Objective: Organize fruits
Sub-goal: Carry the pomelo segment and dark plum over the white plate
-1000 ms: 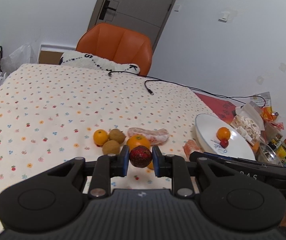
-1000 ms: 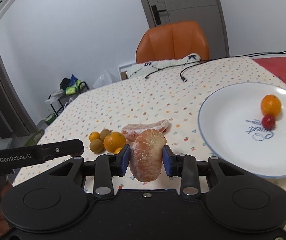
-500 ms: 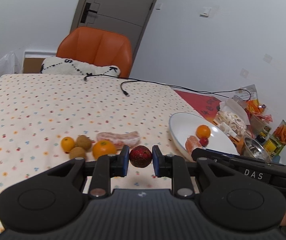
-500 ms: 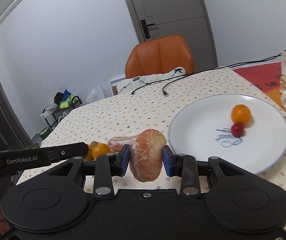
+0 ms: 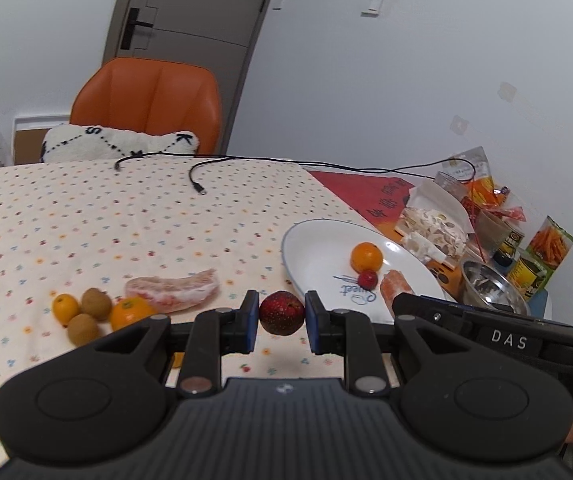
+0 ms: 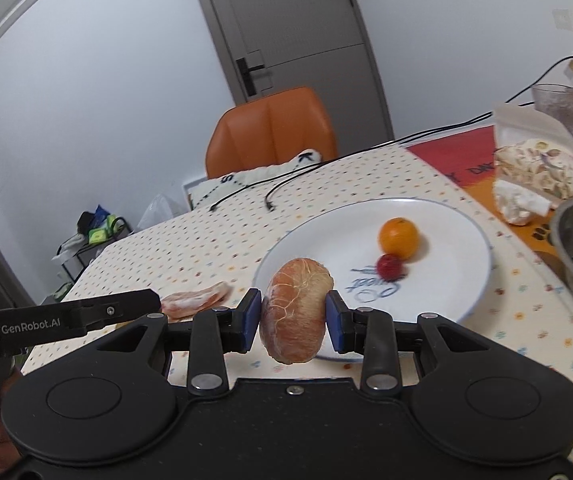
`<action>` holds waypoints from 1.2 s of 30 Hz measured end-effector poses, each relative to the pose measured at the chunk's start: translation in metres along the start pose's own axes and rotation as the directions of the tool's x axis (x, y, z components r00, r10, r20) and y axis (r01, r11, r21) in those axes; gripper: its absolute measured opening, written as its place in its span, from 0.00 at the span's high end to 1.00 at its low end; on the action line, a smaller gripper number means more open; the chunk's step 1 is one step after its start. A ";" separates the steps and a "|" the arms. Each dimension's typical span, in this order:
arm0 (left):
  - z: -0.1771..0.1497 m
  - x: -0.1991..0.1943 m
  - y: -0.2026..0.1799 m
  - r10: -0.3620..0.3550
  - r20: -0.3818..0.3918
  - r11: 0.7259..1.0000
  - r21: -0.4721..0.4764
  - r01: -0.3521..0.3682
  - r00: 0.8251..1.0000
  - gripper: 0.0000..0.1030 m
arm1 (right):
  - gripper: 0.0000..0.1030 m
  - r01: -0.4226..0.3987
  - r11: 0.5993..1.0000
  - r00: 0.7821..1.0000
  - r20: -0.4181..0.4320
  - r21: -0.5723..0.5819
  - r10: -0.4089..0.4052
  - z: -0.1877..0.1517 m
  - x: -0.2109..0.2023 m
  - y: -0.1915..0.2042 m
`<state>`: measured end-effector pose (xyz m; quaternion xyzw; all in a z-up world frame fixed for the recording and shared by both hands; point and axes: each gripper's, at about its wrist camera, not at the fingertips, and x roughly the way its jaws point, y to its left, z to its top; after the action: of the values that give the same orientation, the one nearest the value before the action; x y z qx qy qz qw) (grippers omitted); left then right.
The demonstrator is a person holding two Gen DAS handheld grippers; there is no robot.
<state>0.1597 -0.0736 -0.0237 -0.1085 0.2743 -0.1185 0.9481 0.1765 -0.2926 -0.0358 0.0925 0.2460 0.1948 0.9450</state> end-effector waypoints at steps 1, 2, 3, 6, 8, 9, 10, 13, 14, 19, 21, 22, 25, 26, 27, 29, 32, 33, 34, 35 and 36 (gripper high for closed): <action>0.000 0.001 -0.002 -0.002 -0.001 1.000 0.006 0.002 1.000 0.78 | 0.68 0.005 1.000 1.000 0.002 0.004 -0.005 0.001 0.000 -0.002; 0.000 0.004 -0.004 -0.004 -0.003 1.000 0.009 0.004 1.000 0.78 | 0.68 0.010 1.000 1.000 0.002 0.005 -0.010 0.001 0.000 -0.005; 0.000 0.006 -0.005 -0.006 -0.006 1.000 0.009 0.006 1.000 0.78 | 0.68 0.016 1.000 1.000 0.003 0.006 -0.016 0.001 -0.001 -0.008; 0.001 0.013 -0.009 -0.011 -0.012 1.000 0.010 0.011 1.000 0.78 | 0.68 0.030 1.000 1.000 0.006 0.009 -0.030 0.001 -0.002 -0.015; 0.001 0.018 -0.012 -0.015 -0.017 1.000 0.013 0.015 1.000 0.78 | 0.68 0.038 0.999 0.999 0.011 0.014 -0.038 0.002 -0.003 -0.020; 0.002 0.020 -0.014 -0.018 -0.019 1.000 0.016 0.018 1.000 0.78 | 0.68 0.040 0.999 0.999 0.014 0.018 -0.040 0.003 -0.003 -0.023; 0.002 0.023 -0.017 -0.021 -0.022 1.000 0.020 0.021 1.000 0.78 | 0.68 0.042 0.999 0.999 0.016 0.024 -0.042 0.003 -0.004 -0.026; 0.003 0.030 -0.023 -0.032 -0.030 0.999 0.033 0.033 0.999 0.78 | 0.68 0.047 0.998 0.999 0.021 0.035 -0.047 0.004 -0.004 -0.033; 0.003 0.033 -0.026 -0.036 -0.034 0.999 0.037 0.037 0.999 0.78 | 0.68 0.048 0.998 0.999 0.022 0.038 -0.049 0.004 -0.004 -0.035; 0.004 0.047 -0.036 -0.051 -0.050 0.997 0.049 0.054 0.997 0.78 | 0.68 0.057 0.997 0.998 0.027 0.048 -0.058 0.004 -0.005 -0.042; 0.004 0.051 -0.040 -0.057 -0.053 0.997 0.053 0.060 0.997 0.78 | 0.68 0.060 0.997 0.998 0.028 0.053 -0.061 0.005 -0.005 -0.045; 0.005 0.054 -0.041 -0.060 -0.055 0.996 0.055 0.063 0.997 0.78 | 0.68 0.062 0.997 0.998 0.028 0.056 -0.063 0.005 -0.005 -0.047; 0.005 0.060 -0.044 -0.066 -0.064 0.996 0.056 0.069 0.996 0.78 | 0.68 0.064 0.996 0.997 0.029 0.062 -0.066 0.005 -0.005 -0.049; 0.006 0.061 -0.045 -0.068 -0.066 0.996 0.054 0.072 0.995 0.78 | 0.68 0.065 0.996 0.997 0.029 0.063 -0.067 0.005 -0.005 -0.050; 0.006 0.063 -0.045 -0.070 -0.069 0.996 0.054 0.074 0.995 0.78 | 0.68 0.066 0.996 0.997 0.030 0.064 -0.068 0.005 -0.004 -0.050; 0.006 0.066 -0.046 -0.072 -0.076 0.996 0.056 0.077 0.995 0.78 | 0.68 0.071 0.995 0.997 0.029 0.064 -0.073 0.005 -0.003 -0.051; 0.007 0.069 -0.048 -0.073 -0.082 0.995 0.063 0.079 0.994 0.78 | 0.68 0.075 0.995 0.997 0.028 0.069 -0.077 0.005 -0.003 -0.051; 0.007 0.069 -0.048 -0.072 -0.079 0.995 0.063 0.077 0.994 0.78 | 0.68 0.076 0.995 0.997 0.028 0.070 -0.078 0.005 -0.003 -0.052; 0.007 0.069 -0.048 -0.071 -0.076 0.995 0.063 0.076 0.995 0.77 | 0.68 0.077 0.994 0.996 0.028 0.072 -0.080 0.005 -0.003 -0.051; 0.007 0.070 -0.048 -0.072 -0.078 0.995 0.064 0.077 0.994 0.76 | 0.68 0.078 0.994 0.996 0.027 0.074 -0.080 0.004 -0.002 -0.051; 0.008 0.070 -0.048 -0.076 -0.081 0.995 0.064 0.081 0.994 0.74 | 0.68 0.078 0.994 0.996 0.027 0.076 -0.080 0.004 -0.002 -0.052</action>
<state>0.2130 -0.1379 -0.0386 -0.0825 0.3026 -0.1691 0.9344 0.1937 -0.3405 -0.0450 0.1208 0.2422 0.1465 0.9515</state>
